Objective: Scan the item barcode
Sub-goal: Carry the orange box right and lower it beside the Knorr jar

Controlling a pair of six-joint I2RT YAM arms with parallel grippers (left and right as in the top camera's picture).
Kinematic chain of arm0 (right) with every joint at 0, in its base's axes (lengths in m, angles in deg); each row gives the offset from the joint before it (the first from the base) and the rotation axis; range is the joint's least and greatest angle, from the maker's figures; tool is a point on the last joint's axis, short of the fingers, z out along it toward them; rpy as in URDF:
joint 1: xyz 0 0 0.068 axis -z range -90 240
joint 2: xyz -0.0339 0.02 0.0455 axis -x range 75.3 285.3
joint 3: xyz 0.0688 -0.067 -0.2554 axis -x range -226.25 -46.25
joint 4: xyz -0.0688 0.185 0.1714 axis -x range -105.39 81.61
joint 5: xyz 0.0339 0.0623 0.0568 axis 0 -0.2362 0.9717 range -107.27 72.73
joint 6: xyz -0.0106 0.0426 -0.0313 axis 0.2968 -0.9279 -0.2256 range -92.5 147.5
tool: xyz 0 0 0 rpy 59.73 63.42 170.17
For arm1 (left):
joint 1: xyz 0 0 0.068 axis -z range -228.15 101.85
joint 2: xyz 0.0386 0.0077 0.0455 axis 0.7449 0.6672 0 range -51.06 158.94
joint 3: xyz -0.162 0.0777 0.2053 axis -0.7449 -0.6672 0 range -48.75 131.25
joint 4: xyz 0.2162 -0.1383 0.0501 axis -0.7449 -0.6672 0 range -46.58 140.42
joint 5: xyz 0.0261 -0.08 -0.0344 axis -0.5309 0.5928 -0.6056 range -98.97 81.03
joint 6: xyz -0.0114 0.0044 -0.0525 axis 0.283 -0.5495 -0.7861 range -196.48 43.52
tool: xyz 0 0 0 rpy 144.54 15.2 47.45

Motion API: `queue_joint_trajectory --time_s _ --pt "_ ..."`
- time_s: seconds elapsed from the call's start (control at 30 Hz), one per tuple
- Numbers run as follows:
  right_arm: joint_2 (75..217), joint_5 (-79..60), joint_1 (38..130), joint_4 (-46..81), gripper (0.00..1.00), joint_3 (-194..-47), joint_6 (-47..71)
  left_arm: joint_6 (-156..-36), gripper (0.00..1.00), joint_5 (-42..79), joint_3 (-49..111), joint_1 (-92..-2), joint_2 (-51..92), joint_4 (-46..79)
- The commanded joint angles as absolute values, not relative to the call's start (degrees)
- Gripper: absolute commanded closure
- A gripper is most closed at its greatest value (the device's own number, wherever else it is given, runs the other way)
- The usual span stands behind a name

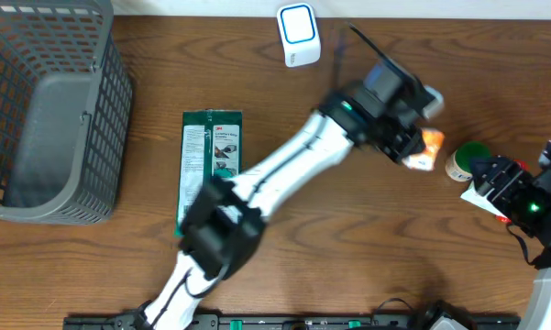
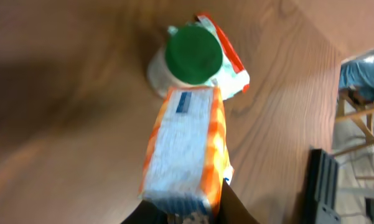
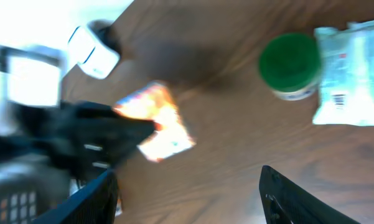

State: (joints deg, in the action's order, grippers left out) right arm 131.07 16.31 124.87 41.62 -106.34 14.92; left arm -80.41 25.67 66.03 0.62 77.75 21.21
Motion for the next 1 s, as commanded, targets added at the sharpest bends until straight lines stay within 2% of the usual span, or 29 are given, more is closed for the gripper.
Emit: queue_joint_trajectory --time_s 0.0,0.13,0.17,0.2,0.3,0.33,0.37,0.43,0.53,0.63,0.77,0.97 --pt "130.74 15.61 126.29 41.84 0.32 -107.0 14.88 -81.76 0.91 24.84 65.75 3.6 81.82 24.99" --pt "130.78 15.61 126.29 41.89 0.32 -107.0 14.88 -81.76 0.91 24.84 65.75 5.69 85.75 30.23" --pt "130.78 15.61 126.29 41.91 0.32 -107.0 14.88 -81.76 0.87 24.84 65.75 5.89 86.39 31.24" --pt "130.78 15.61 126.29 41.97 0.32 -107.0 14.88 -81.74 0.78 24.81 65.75 6.02 86.76 32.02" --pt "130.81 15.59 126.29 42.3 0.3 -107.0 14.9 -81.74 0.38 24.55 65.75 5.87 86.91 33.73" --pt "130.81 15.61 126.29 42.32 0.29 -107.0 14.9 -81.74 0.28 24.42 65.77 5.72 86.8 34.19" --pt "130.81 15.61 126.29 42.32 0.28 -107.0 14.9 -81.76 0.24 24.42 65.88 5.48 86.69 34.36" --pt "130.81 15.61 126.29 42.3 0.23 -107.0 14.92 -81.76 0.22 24.44 66.3 4.91 86.26 34.49" --pt "130.81 15.61 126.29 42.32 0.09 -107.0 14.92 -81.76 0.22 24.44 66.32 4.06 84.59 34.45" --pt "130.81 15.7 126.29 42.65 0.01 -107.0 14.92 -81.76 0.21 24.42 66.32 2.83 81.97 33.36" --pt "130.81 16.25 126.01 44.27 0.01 -106.98 14.94 -81.76 0.21 23.5 66.32 0.3 77.12 29.23" --pt "130.81 17.58 120.76 44.86 0.02 -106.73 17.11 -81.74 0.21 12.82 66.32 -5.76 68.66 11.57"
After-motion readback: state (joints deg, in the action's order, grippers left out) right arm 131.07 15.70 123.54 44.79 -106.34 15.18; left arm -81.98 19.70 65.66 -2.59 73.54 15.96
